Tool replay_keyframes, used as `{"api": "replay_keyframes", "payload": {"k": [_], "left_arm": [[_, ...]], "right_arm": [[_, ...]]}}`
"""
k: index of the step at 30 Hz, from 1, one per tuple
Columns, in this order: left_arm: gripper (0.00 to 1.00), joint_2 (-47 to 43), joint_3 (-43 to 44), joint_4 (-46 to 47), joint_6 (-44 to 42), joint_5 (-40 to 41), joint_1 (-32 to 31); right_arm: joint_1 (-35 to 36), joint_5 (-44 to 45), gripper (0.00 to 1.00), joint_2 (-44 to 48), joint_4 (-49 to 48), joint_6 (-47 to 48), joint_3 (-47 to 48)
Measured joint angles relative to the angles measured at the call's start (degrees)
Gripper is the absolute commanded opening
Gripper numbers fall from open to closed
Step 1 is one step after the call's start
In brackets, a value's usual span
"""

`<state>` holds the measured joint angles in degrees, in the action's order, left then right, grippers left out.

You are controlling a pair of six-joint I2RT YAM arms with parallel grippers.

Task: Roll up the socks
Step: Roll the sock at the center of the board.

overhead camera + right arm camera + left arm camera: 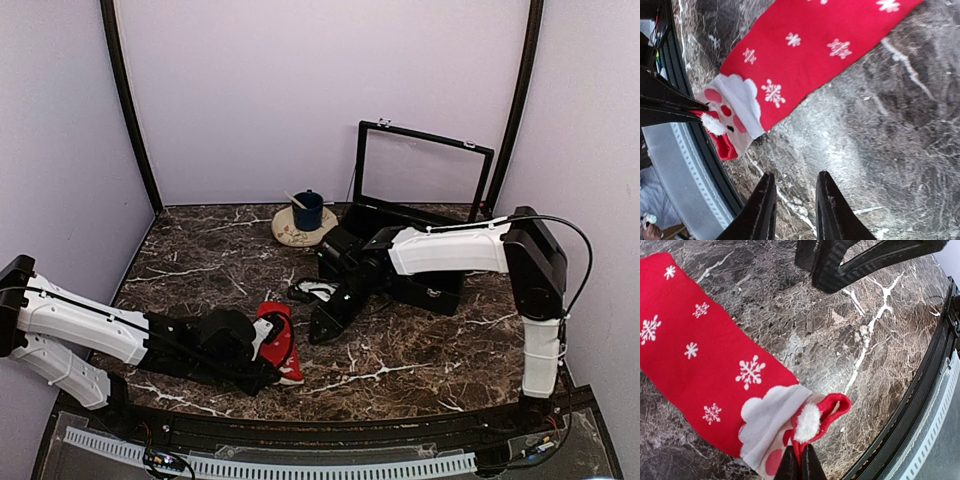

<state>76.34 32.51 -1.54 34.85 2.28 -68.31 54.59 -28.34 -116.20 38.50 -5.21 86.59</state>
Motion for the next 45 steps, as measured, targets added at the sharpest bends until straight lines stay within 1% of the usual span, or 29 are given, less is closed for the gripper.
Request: {"api": "replay_keyframes", "payload": {"k": [8,15,25,36,41,45], "left_arm": [[0.00,-2.36,-3.43,-0.48,6.93,-0.28,0.35],[0.00,-5.07,-6.05,-0.98,11.93,-0.31,0.98],[0.00,-5.33,-7.52,-1.20,16.22,-2.36,3.37],[0.00,-7.41,-9.11,-1.73,16.85,-7.08,7.91],[0.00,-7.21,-9.11,-1.88,15.52,-9.84,9.33],[0.00,-6.27,-9.09,-2.05,14.10,-11.96,10.08]], "right_arm": [[1.46,6.69,0.26,5.25,-6.01,-0.04,-5.92],[6.78,13.27,0.26,7.85,-10.88,2.75,-10.25],[13.25,21.16,0.26,12.66,-17.22,8.59,-15.21],[19.10,27.10,0.26,13.49,-22.95,13.25,-18.84],[21.53,28.59,0.25,13.35,-24.61,15.76,-18.93],[24.35,29.83,0.26,11.41,-25.40,18.12,-18.01]]}}
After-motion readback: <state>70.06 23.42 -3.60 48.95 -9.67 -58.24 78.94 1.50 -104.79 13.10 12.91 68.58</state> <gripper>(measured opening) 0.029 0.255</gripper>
